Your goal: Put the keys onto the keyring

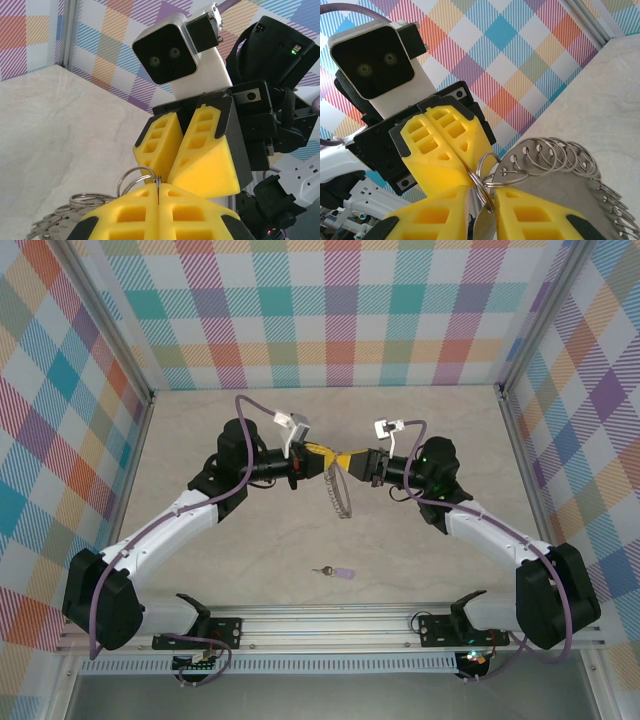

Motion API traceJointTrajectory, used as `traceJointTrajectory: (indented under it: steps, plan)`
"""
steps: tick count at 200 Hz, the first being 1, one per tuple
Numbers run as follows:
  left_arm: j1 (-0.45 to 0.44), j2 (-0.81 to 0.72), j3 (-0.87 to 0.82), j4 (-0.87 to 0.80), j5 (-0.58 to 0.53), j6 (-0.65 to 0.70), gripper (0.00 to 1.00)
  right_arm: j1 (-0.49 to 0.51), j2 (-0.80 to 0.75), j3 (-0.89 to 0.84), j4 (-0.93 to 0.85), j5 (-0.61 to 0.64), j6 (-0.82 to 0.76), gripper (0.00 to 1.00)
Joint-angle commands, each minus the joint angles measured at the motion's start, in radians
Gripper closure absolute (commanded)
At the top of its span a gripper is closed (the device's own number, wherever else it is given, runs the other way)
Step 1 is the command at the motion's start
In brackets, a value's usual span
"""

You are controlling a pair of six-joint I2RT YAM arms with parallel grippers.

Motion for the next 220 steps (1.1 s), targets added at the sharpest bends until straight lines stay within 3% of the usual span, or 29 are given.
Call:
traceJointTrajectory:
  steps: [1,19,46,62,90,107,115,138,155,181,220]
  plan:
    - [-0.012,0.011,0.037,0.004,0.016,-0.002,1.0,0.017,0.006,0.046,0.066,-0.035,0.002,0.78]
    - [-0.012,0.012,0.038,0.001,0.018,-0.002,1.0,0.019,0.011,0.05,0.062,-0.033,-0.001,0.81]
    - [-0.012,0.011,0.04,-0.008,0.013,-0.002,1.0,0.019,0.009,0.051,0.037,-0.024,-0.02,1.0]
    - [-0.012,0.011,0.051,-0.034,-0.005,-0.004,1.0,0.018,-0.002,0.043,-0.001,-0.004,-0.05,1.0]
    - [-0.011,-0.015,0.091,-0.162,-0.202,-0.016,1.0,0.013,-0.047,0.031,-0.074,0.026,-0.122,1.0]
    - [-0.007,-0.049,0.072,-0.172,-0.288,-0.05,0.92,0.009,-0.075,0.022,-0.111,0.023,-0.155,1.0]
    - [-0.003,-0.068,0.055,-0.163,-0.301,-0.076,0.79,0.007,-0.089,0.017,-0.116,0.024,-0.166,1.0]
    - [0.007,-0.109,0.01,-0.125,-0.262,-0.15,0.52,0.002,-0.121,0.005,-0.115,0.015,-0.187,1.0]
    - [0.008,-0.128,-0.015,-0.1,-0.22,-0.191,0.43,0.002,-0.134,-0.001,-0.107,0.014,-0.188,1.0]
    - [0.01,-0.129,-0.039,-0.039,-0.121,-0.251,0.41,0.002,-0.132,-0.01,-0.046,0.02,-0.155,1.0]
    - [0.004,-0.118,-0.088,0.138,-0.018,-0.382,0.52,0.002,-0.097,-0.036,0.09,0.052,-0.057,1.0]
